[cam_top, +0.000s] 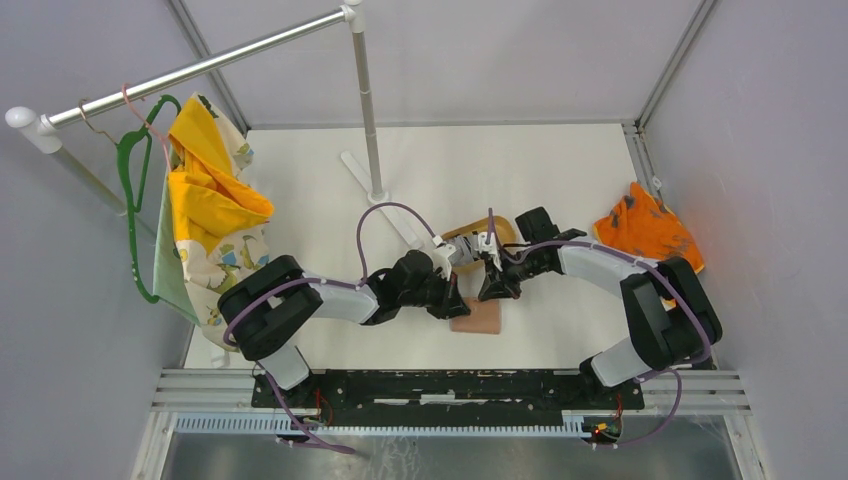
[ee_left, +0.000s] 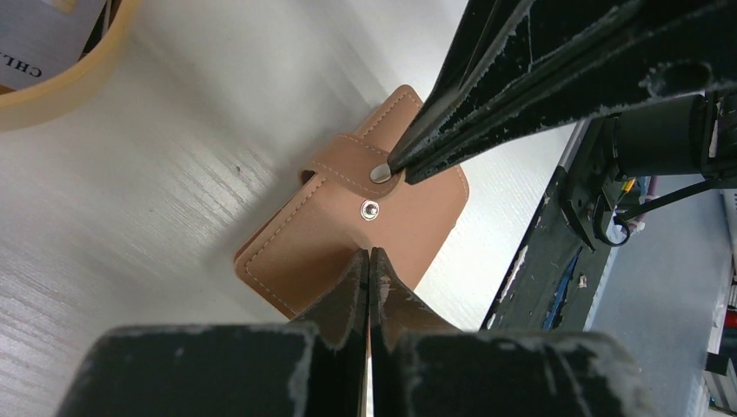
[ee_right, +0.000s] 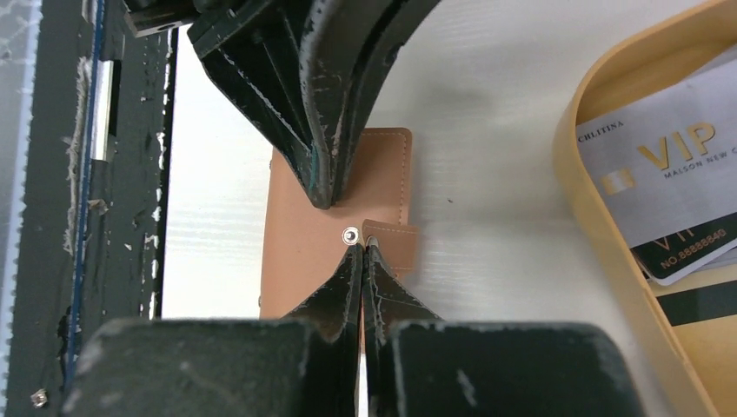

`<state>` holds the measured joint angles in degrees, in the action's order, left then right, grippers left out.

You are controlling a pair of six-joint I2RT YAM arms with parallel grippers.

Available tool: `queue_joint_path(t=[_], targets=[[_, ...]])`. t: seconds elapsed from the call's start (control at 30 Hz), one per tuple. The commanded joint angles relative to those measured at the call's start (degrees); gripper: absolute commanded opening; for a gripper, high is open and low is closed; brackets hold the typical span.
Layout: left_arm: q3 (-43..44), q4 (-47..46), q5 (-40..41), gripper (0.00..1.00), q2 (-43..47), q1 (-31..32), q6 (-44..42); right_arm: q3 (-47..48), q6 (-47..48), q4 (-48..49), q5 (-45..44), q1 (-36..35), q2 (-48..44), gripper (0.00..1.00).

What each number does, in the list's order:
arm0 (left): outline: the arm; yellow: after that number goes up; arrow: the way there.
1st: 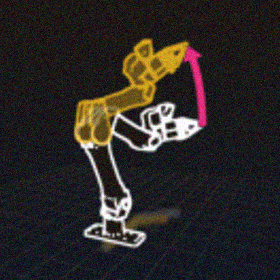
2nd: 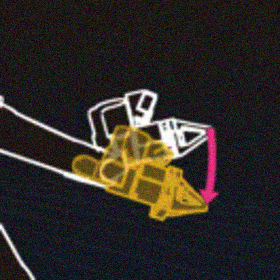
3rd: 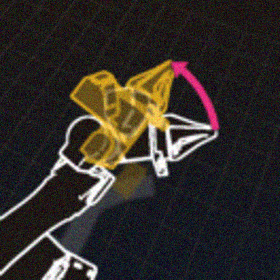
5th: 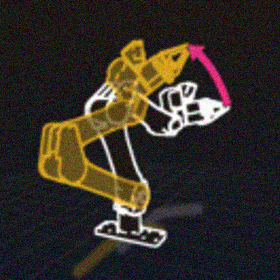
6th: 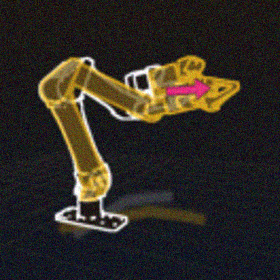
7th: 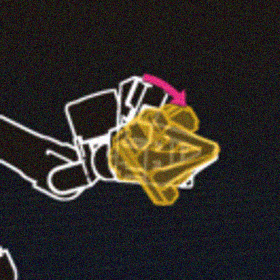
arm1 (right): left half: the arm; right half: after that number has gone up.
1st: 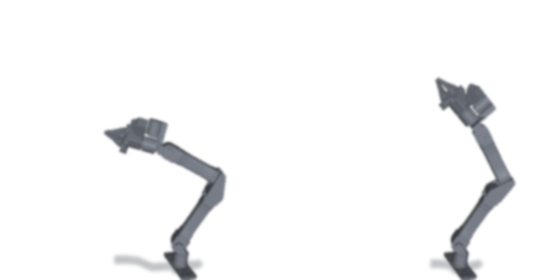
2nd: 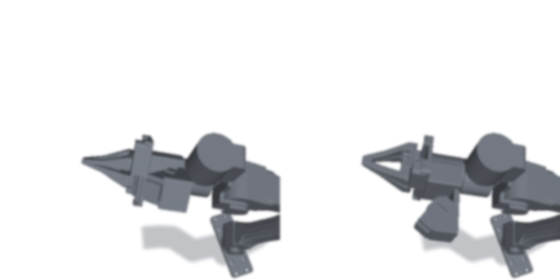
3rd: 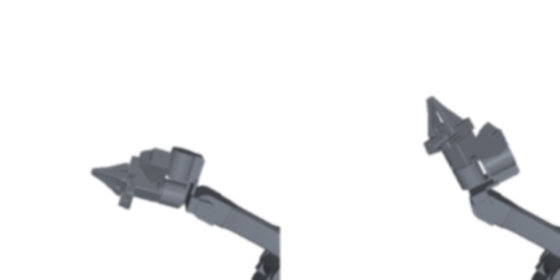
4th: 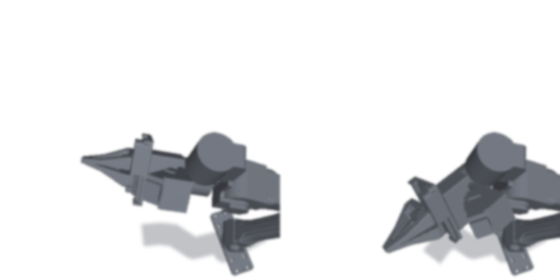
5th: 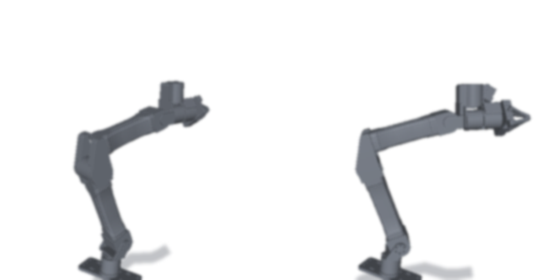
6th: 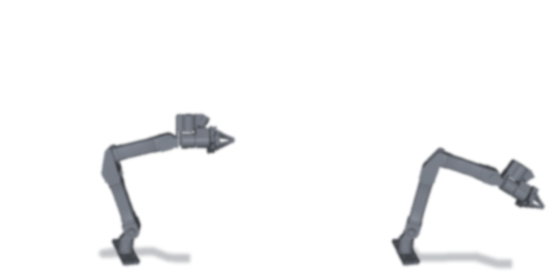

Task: Put the credit cards into the card holder
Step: Close the card holder at the center of the board.

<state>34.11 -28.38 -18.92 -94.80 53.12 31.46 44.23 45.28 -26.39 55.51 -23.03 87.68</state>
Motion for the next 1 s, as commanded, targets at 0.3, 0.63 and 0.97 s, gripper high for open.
queue_joint_path(t=[0.3,0.63,0.97], targets=[[0.5,1.2,2.1,0.02,-1.0,0.3,-0.9,-3.3,1.7,4.5,-8.9,-5.6,-5.6,0.00],[0.1,0.8,2.0,0.02,-1.0,0.3,-0.8,-4.1,2.9,4.5,-11.0,-8.0,-6.5,0.00],[0.2,0.6,1.9,0.02,-1.0,0.3,-0.9,-3.9,4.3,3.7,-11.8,-9.8,-6.9,0.00]])
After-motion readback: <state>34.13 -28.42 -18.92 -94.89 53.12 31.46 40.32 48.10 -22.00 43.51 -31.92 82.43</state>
